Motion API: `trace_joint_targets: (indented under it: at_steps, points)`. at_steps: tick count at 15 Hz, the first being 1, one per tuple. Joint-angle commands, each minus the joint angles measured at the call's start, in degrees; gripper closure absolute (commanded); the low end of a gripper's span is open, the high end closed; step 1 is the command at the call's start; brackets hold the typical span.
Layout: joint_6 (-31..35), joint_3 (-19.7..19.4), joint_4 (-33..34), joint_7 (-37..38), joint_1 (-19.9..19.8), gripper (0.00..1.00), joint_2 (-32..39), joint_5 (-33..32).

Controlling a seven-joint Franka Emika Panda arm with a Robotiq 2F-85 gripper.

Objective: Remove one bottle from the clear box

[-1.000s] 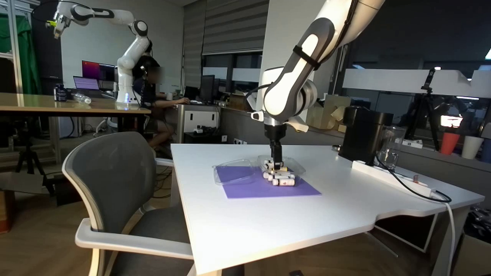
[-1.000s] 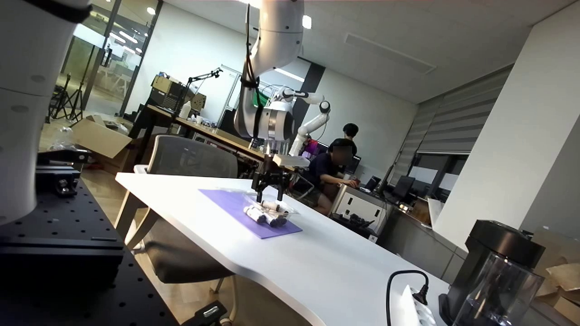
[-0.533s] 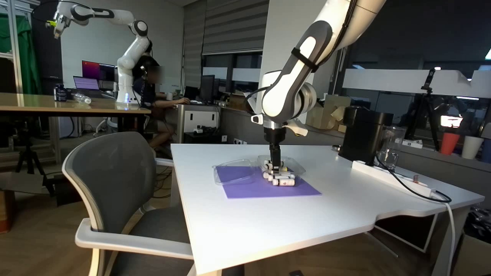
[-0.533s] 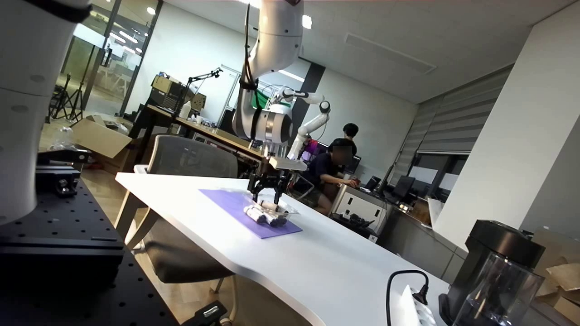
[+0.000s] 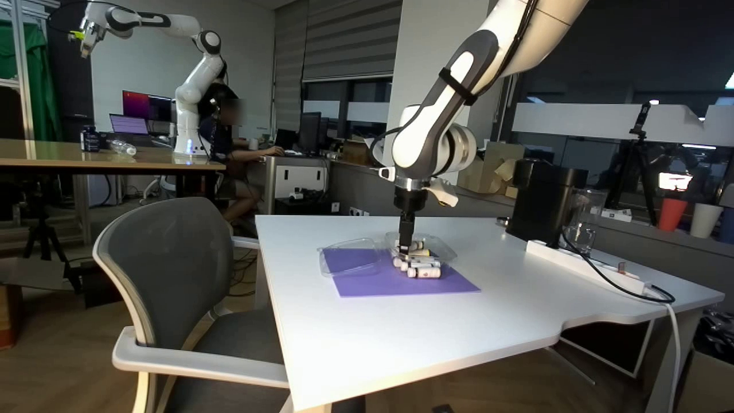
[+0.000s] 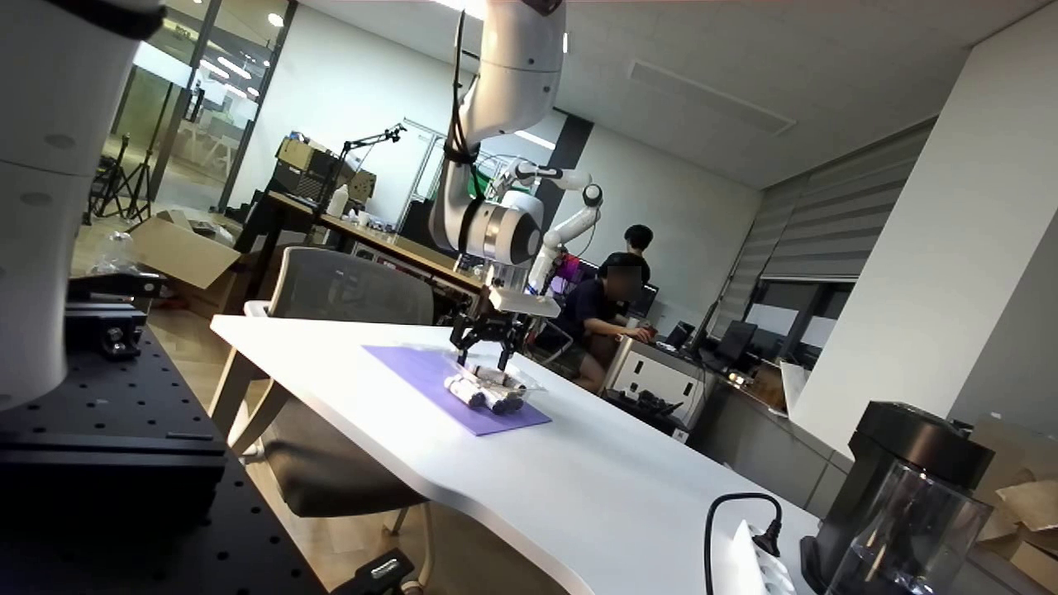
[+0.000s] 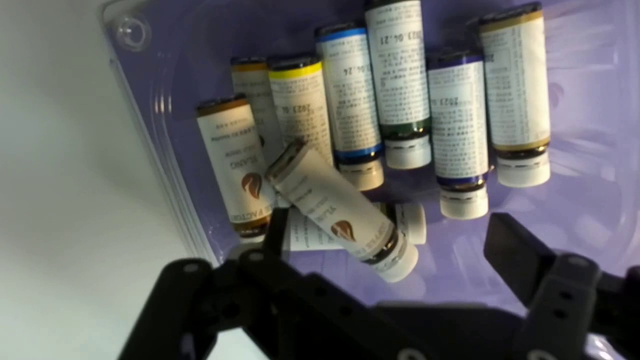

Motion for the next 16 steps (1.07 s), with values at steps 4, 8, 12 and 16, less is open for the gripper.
trace_joint_targets:
  at_steps: [4, 8, 12, 16]
  points:
    - [1.8, 2.6, 0.7, -0.6, -2.8, 0.0, 1.1, 2.3]
    - [1.5, 2.5, 0.9, -0.7, -3.1, 0.26, 1.5, 2.7]
    - [1.6, 2.3, 1.3, -0.2, -3.0, 0.55, 1.6, 2.8]
    - [1.5, 1.6, 1.7, 0.5, -2.6, 0.65, 1.5, 2.5]
